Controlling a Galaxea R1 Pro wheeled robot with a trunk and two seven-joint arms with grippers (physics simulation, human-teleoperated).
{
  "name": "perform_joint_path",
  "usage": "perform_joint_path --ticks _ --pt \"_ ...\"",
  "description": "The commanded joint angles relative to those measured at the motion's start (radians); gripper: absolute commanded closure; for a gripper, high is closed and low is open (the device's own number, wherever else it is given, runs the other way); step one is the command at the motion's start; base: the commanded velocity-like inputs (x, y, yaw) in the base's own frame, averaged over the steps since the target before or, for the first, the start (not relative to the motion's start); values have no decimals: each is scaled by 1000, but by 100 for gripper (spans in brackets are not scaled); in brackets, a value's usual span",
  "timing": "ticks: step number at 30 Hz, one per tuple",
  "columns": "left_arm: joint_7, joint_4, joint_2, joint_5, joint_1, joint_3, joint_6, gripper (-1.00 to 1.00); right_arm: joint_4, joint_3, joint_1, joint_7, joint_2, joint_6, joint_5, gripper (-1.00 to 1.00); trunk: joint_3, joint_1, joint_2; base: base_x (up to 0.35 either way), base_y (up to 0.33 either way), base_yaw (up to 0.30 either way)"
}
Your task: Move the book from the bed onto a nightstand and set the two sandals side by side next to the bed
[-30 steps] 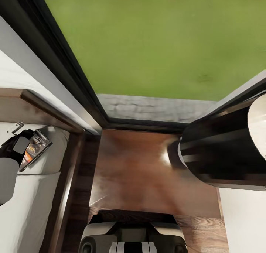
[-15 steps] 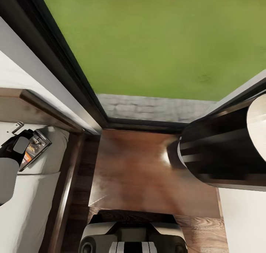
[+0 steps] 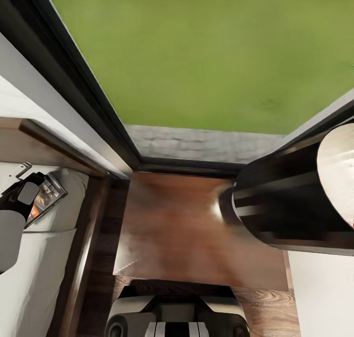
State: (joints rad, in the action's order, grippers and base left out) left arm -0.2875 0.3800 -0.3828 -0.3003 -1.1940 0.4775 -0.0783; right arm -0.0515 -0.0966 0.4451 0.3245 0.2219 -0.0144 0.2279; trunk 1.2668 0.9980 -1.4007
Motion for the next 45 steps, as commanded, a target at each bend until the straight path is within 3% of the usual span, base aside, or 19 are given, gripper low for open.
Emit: perform_joint_path --ticks 1,10,13,21,45 --pt "-1 -1 1 -16 1 -1 -12 -100 -4 -8 1 5 1 -2 3 -100 0 0 0 0 -36 0" --pt "-1 -1 1 -16 1 -2 -12 -100 -4 -6 1 5 1 -8 3 -100 0 0 0 0 -12 0" --pt "-4 19 -16 -1 17 -4 13 -100 1 -10 3 13 5 -5 5 -100 0 0 0 0 0 0" --pt "-3 33 -13 -1 59 -4 15 -100 1 -10 3 13 5 -5 5 -100 0 0 0 0 0 0" --pt "-2 31 -13 -1 60 -4 15 -100 1 -9 3 13 5 -5 5 -100 0 0 0 0 0 0"
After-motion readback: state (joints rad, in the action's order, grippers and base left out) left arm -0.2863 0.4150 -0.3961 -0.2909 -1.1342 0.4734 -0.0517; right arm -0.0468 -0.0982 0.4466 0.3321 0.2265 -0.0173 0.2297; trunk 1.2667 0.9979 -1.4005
